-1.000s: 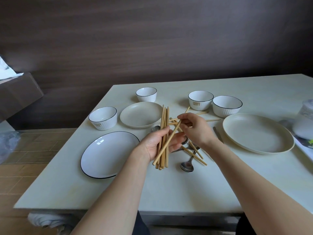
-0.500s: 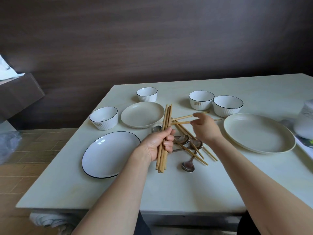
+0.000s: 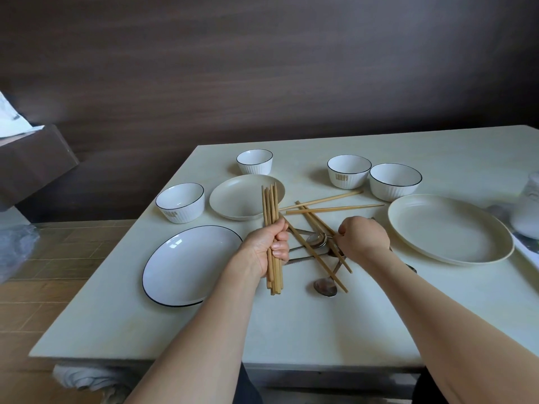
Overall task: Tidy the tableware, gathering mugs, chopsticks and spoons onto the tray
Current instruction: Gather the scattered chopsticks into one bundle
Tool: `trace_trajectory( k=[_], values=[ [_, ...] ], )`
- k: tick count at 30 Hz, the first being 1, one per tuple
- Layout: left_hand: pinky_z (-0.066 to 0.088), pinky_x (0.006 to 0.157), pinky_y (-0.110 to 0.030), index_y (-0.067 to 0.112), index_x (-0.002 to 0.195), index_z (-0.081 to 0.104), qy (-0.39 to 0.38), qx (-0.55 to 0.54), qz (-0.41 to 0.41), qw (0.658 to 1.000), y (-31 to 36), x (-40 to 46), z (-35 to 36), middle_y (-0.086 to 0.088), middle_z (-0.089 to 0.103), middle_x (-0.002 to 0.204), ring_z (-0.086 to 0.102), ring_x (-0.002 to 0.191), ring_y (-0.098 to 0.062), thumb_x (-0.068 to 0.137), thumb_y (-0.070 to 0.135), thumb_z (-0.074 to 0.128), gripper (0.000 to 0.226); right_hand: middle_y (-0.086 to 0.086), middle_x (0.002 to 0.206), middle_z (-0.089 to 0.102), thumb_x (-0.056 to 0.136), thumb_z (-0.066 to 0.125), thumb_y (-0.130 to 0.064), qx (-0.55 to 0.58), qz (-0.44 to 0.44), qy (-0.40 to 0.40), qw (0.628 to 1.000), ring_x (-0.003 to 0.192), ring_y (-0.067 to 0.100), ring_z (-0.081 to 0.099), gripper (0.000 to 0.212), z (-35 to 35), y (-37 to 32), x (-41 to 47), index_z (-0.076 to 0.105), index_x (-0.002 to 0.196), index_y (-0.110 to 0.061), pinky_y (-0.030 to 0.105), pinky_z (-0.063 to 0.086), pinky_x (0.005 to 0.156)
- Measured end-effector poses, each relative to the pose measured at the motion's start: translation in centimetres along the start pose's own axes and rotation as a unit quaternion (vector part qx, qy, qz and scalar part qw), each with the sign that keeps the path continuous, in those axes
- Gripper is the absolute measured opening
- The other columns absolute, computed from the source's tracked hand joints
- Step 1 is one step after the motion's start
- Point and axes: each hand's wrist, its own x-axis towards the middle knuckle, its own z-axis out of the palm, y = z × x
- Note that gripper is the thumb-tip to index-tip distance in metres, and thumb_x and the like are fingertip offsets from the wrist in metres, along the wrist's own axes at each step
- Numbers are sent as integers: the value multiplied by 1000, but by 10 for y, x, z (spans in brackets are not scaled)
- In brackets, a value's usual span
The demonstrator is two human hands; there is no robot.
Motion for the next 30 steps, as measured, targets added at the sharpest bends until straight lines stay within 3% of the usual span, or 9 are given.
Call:
trace_trajectory(
  k=[2,6,10,12,15,19,26,30],
  values=[
    [24,28,-10,13,74,51,-4,0,-5,1000,0,0,1,5,42,44,30,26,-3,97,27,52,26,4,86,66,80,50,-10,-8,5,-4,1000,85,25,51,15,0,-2,0,63,80,-18,26,38,65],
    [25,28,-11,13,74,51,-14,-2,-9,1000,-2,0,4,5,43,44,31,26,-3,97,26,51,26,3,96,66,79,50,-7,-22,15,-4,1000,97,26,56,21,-1,-5,-1,62,92,-18,25,40,69],
    [24,29,-10,13,74,51,-9,0,-4,1000,-2,1,4,6,43,44,31,26,-3,97,25,51,26,6,88,61,81,48,-1,-58,13,36,998,85,27,56,21,-7,-8,-3,58,95,-13,26,38,66],
    [24,29,-10,14,75,51,-5,-1,-2,1000,-2,1,4,6,43,44,30,26,-3,97,25,50,25,7,98,66,82,47,1,-77,-3,60,995,94,28,60,25,-12,-12,-5,55,102,-11,27,37,67],
    [24,30,-9,14,76,50,-1,0,1,1000,-2,1,4,6,43,44,30,26,-3,98,25,50,25,5,109,65,83,44,-1,-126,-43,91,987,106,26,58,34,-16,-14,-8,55,113,-14,28,36,76],
    [25,30,-10,14,76,51,1,3,9,1000,-2,-1,3,6,43,46,31,27,-3,97,24,50,24,1,106,63,84,44,-8,-169,-60,131,975,105,23,55,31,-24,-17,-10,58,109,-19,32,32,91],
    [26,30,-10,14,75,50,19,-21,17,999,0,-3,2,5,44,47,31,27,-5,97,24,50,24,6,99,64,81,45,-3,-76,-50,181,979,96,28,58,29,-36,-11,-9,56,105,-14,35,32,86],
    [31,32,-10,14,74,49,7,-34,17,999,1,-7,5,3,49,47,36,28,-5,98,23,48,26,4,82,64,86,47,2,43,-144,260,954,84,31,56,23,-32,-14,-5,59,100,-12,35,30,85]
  ],
)
